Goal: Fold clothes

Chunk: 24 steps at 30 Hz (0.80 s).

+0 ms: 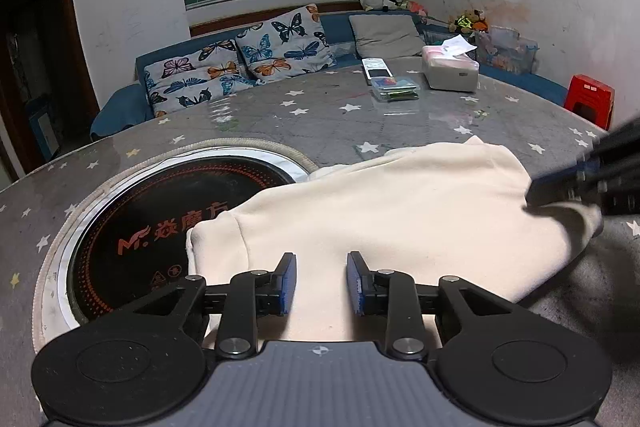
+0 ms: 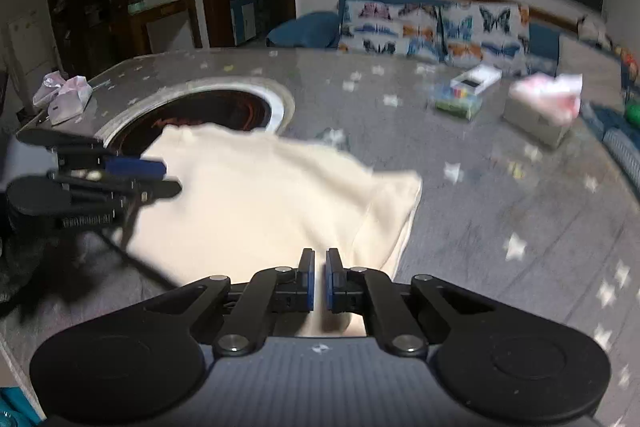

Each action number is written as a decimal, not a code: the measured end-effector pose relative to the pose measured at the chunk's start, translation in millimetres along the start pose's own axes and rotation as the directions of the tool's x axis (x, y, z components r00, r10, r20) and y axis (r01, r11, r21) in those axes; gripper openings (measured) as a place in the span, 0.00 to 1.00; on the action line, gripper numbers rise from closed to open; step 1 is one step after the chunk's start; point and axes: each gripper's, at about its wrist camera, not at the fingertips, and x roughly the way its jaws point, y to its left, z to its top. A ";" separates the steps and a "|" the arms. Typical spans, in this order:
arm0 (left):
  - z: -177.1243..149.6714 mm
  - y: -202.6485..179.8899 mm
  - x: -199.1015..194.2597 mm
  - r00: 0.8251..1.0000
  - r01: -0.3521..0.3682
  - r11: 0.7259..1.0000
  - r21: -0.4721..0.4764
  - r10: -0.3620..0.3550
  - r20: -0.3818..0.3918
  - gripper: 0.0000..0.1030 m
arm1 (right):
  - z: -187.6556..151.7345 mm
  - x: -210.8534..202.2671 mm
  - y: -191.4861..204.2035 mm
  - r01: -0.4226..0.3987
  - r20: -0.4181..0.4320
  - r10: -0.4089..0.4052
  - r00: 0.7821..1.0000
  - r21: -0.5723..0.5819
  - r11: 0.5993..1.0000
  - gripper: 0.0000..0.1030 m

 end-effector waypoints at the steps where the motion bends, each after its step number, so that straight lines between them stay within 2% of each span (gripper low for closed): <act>1: 0.0 0.0 0.1 1.000 0.000 1.000 -0.002 0.000 0.000 0.30 | 6.6 -0.1 0.5 0.003 0.011 -0.003 1.000 -0.009 1.000 0.05; 6: -0.3 1.3 0.0 1.000 0.003 1.000 -0.015 -0.003 -0.001 0.31 | 34.6 19.8 1.1 -0.009 0.037 0.010 0.999 -0.025 1.000 0.05; 10: -0.2 2.6 -0.1 1.000 0.008 1.000 -0.017 -0.008 -0.003 0.32 | 52.4 51.9 5.3 -0.028 0.019 0.029 0.999 -0.015 0.999 0.05; 15: 0.5 5.4 -0.2 1.000 0.020 1.000 -0.020 -0.021 -0.007 0.32 | 52.1 88.6 0.9 -0.011 -0.019 0.012 1.000 0.022 1.000 0.05; 18: 5.7 8.3 0.7 0.999 0.031 0.999 -0.022 -0.032 -0.020 0.32 | 51.7 86.6 1.1 -0.009 -0.011 0.009 1.000 0.030 1.000 0.05; 20: 11.8 10.6 2.2 0.999 0.037 0.999 -0.024 -0.038 -0.028 0.32 | 51.4 79.9 2.9 -0.007 -0.003 0.007 1.000 0.035 0.999 0.10; 22: 19.4 13.5 4.9 1.000 0.026 0.999 -0.024 -0.026 -0.016 0.32 | 51.3 73.2 5.6 -0.011 0.011 0.011 1.000 0.034 0.999 0.21; 24: 28.1 17.3 10.0 1.000 0.022 0.999 -0.036 -0.022 -0.011 0.32 | 51.8 70.2 7.8 -0.017 0.020 0.016 1.000 0.036 0.999 0.22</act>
